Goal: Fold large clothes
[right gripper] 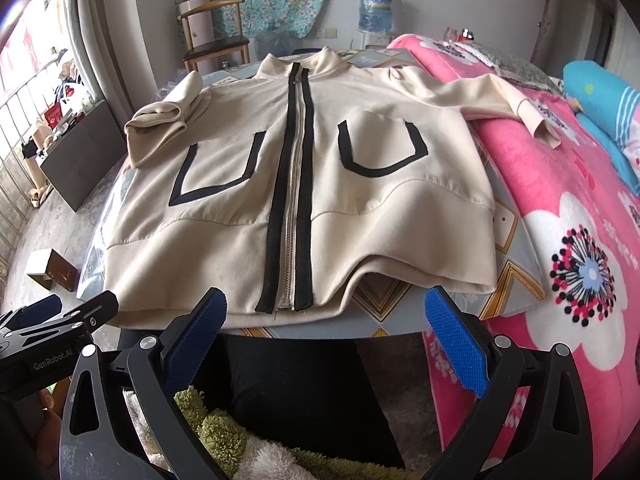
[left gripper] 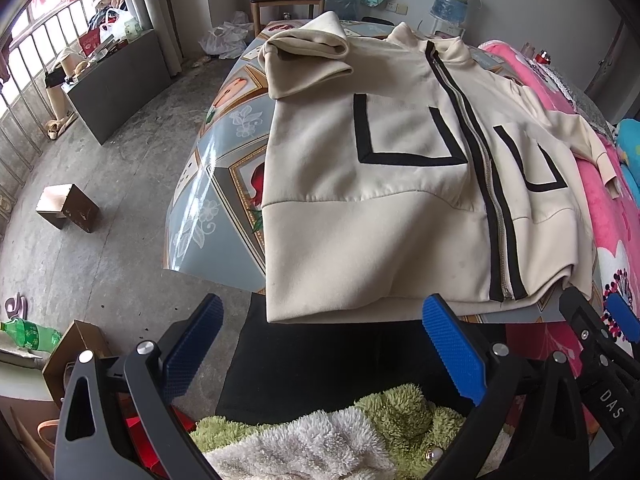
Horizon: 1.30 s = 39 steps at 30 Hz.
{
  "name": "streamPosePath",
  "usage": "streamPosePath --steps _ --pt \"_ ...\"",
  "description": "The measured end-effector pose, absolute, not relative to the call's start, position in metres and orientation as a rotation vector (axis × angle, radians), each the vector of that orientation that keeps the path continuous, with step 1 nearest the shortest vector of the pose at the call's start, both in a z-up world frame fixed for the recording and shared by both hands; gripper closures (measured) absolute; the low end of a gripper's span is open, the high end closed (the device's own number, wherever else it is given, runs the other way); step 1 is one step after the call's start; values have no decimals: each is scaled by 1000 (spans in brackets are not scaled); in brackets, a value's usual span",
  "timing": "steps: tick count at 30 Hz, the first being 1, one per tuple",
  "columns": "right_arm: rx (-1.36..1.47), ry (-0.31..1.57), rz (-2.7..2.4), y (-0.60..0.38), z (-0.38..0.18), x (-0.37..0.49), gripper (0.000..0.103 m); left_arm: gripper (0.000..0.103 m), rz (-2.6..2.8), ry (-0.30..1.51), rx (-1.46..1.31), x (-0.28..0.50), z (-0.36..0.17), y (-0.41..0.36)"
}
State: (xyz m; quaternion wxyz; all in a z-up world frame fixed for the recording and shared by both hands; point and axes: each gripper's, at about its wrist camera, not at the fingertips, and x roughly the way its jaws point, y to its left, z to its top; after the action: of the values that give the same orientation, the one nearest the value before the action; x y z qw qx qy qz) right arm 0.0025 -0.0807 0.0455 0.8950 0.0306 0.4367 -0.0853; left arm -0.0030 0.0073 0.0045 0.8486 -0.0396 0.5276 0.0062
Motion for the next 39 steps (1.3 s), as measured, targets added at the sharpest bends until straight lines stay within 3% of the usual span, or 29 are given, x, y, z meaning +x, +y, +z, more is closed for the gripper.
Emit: streamPosePath --steps 19,30,39 --pt "76 808 -192 -91 73 43 7 5 3 989 12 56 17 33" --pt "116 687 -57 -100 104 97 7 5 -90 833 -84 95 30 63" --pt "340 843 393 -51 74 215 7 5 -183 768 -113 123 31 70"
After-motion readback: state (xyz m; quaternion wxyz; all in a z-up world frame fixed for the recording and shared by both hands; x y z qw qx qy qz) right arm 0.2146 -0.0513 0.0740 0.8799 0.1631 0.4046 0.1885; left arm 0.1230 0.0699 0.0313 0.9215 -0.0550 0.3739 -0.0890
